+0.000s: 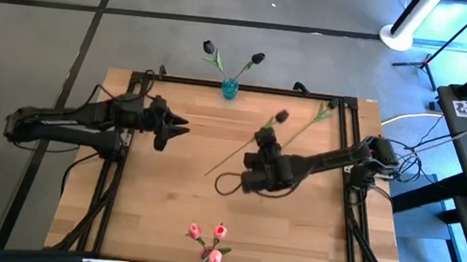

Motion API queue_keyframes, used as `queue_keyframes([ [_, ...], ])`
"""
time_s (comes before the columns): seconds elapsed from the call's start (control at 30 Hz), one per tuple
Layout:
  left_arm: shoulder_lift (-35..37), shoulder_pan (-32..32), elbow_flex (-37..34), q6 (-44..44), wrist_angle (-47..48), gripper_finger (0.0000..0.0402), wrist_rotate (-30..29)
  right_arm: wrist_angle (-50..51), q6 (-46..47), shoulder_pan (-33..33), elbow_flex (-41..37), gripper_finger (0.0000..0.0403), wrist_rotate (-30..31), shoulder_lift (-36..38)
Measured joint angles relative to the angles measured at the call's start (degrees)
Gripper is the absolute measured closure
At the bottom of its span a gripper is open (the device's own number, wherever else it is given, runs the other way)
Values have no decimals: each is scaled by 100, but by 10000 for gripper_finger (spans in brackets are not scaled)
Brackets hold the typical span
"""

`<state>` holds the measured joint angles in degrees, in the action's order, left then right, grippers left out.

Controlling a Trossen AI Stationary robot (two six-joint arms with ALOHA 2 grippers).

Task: Sort flowers into vase by color
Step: Put the bottom black flower into the blue vase

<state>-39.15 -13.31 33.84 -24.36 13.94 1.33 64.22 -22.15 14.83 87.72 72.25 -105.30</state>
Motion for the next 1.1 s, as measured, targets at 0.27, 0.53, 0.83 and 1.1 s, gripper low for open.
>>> queue_keyframes([
  [0.27,-927,-640,521,481,-91,194,387,-466,-2089,-265,0,399,474,2],
  [0.53,-1416,-992,516,641,-179,190,852,-1589,-4477,-302,0,399,489,2],
  [0.83,-1135,-881,205,1043,-631,190,968,-3162,-6338,-338,0,399,-115,7],
  [1.1,-1191,-875,-879,769,-2813,190,2318,-4390,-7813,-375,0,399,-658,7],
])
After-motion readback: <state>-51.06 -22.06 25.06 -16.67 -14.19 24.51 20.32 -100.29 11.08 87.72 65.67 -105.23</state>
